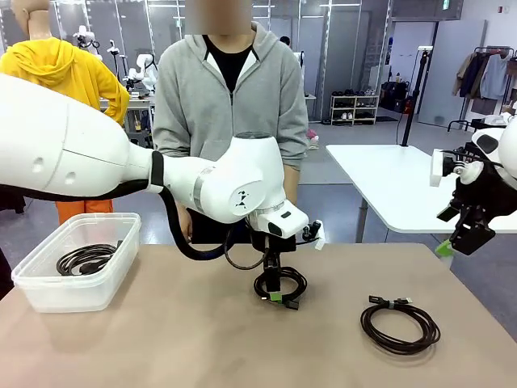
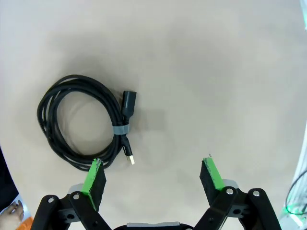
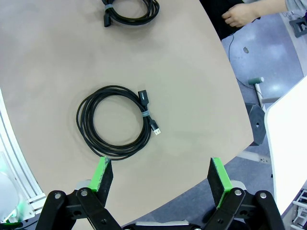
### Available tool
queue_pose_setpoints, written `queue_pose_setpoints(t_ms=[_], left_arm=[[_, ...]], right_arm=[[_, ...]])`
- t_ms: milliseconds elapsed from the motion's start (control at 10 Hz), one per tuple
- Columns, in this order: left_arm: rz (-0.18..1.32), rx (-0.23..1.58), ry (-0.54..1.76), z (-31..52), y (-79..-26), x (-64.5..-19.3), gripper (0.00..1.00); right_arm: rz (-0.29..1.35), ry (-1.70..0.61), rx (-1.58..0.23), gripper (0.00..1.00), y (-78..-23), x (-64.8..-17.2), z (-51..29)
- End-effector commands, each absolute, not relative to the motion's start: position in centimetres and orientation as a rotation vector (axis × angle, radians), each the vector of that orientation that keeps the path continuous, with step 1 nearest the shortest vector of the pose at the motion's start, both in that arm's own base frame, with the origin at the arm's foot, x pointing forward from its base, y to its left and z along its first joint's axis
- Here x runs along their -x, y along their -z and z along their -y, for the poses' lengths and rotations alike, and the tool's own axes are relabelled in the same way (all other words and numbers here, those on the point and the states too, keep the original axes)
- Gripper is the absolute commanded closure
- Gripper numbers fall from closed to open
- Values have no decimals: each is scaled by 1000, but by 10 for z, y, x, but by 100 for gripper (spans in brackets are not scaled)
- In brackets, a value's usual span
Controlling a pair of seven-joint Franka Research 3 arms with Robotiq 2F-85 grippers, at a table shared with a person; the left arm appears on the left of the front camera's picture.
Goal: Organize and store the cables.
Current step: Place the USB Extension Cable into the Organizing box.
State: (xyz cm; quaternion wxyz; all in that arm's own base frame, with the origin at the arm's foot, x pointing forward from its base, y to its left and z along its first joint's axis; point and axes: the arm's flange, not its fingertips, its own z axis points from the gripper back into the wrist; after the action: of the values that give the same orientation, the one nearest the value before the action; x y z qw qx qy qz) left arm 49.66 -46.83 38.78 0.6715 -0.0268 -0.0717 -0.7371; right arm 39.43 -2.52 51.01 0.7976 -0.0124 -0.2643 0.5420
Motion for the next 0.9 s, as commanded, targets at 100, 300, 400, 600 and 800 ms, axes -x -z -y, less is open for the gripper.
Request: queue_pose_setpoints(t_ms=[100,300,400,600,800], left_arm=[[104,66,1706,474,-376,-512,0],[118,77,1721,477,-359,-521,0],[103,75,1704,479,-354,-526,0],[65,77,1647,482,-343,-533,0],[73,55,1612,484,-331,-549,0]], right_arm=[[566,-1163,26,0,-510,-395,25],[566,-1163,26,0,-510,-395,25],[566,-1163,26,0,-510,-395,25],[566,-1163,26,0,-510,-395,25],[566,-1163,26,0,-510,-395,25]])
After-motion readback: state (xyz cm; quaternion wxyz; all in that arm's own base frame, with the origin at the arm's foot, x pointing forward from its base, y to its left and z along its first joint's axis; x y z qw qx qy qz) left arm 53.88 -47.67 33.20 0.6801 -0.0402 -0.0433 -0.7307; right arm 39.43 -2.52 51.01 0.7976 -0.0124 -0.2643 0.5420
